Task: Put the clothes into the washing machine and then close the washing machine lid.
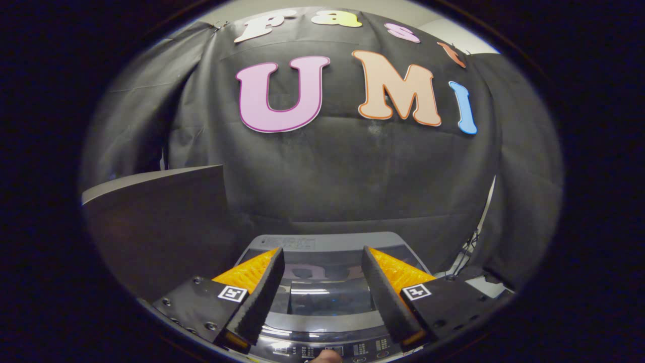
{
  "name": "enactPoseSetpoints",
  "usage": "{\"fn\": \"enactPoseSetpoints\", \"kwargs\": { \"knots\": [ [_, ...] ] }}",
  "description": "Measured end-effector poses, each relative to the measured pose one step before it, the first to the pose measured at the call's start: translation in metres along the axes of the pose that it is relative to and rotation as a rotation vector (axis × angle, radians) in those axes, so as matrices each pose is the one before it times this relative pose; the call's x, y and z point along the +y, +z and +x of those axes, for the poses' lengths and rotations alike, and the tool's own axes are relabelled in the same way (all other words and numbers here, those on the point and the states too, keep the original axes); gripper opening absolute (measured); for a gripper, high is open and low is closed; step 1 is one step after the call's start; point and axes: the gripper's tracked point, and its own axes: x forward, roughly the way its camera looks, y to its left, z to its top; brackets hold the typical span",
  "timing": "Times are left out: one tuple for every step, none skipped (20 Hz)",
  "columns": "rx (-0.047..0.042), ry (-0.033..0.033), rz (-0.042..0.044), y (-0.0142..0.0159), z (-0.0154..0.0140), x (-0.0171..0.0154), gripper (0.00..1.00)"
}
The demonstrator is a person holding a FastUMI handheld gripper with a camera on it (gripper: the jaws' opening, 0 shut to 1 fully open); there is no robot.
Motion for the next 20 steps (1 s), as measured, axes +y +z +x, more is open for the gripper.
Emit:
{"fn": "enactPoseSetpoints", "kwargs": {
  "knots": [
    [-0.00736,-0.00155,-0.00329,0.00389,-0.00289,0.00012,0.96],
    [0.00090,-0.00613,-0.00552,-0.00367,0.00018,0.00107,0.96],
    [0.01124,0.00199,-0.00823,-0.00248,-0.00003,0.00249,0.96],
    [0.00511,-0.00084,-0.00955,-0.00120,0.00340,-0.00157,0.96],
    [0.00334,0.00173,-0.01218,0.00104,-0.00127,0.00015,0.96],
    [-0.00932,-0.00140,0.00058,0.00284,-0.00146,-0.00070,0.96],
    [-0.01452,0.00611,0.00861,0.00171,-0.00231,0.00121,0.96],
    [-0.01103,0.00962,0.00963,-0.00023,-0.00122,-0.00011,0.96],
    [-0.01723,0.00409,0.00838,0.00147,-0.00232,-0.00092,0.96],
    [-0.01299,-0.00838,-0.00116,0.00050,-0.00280,-0.00273,0.96],
    [-0.01520,-0.01303,-0.00316,0.00075,-0.00523,-0.00454,0.97],
    [-0.01101,-0.00899,-0.00283,-0.00065,-0.01321,-0.00257,0.97],
    [-0.01206,0.00150,0.00104,-0.00049,-0.01217,-0.00191,0.97],
    [-0.00730,0.00784,0.00422,0.00060,-0.00948,0.00183,0.97],
    [-0.01024,0.00839,0.01392,0.00250,-0.00786,0.00083,0.97],
    [-0.00714,0.01322,0.01571,0.00218,-0.00412,0.00161,0.97],
    [-0.00484,0.00742,0.01660,0.00265,-0.00689,0.00059,0.97],
    [-0.00200,0.01116,0.01863,0.00159,-0.00608,0.00352,0.97],
    [-0.01256,0.00502,0.01459,0.00314,-0.00648,0.00218,0.98],
    [-0.00754,-0.00307,0.00461,0.00241,-0.00614,0.00106,0.98]
  ]
}}
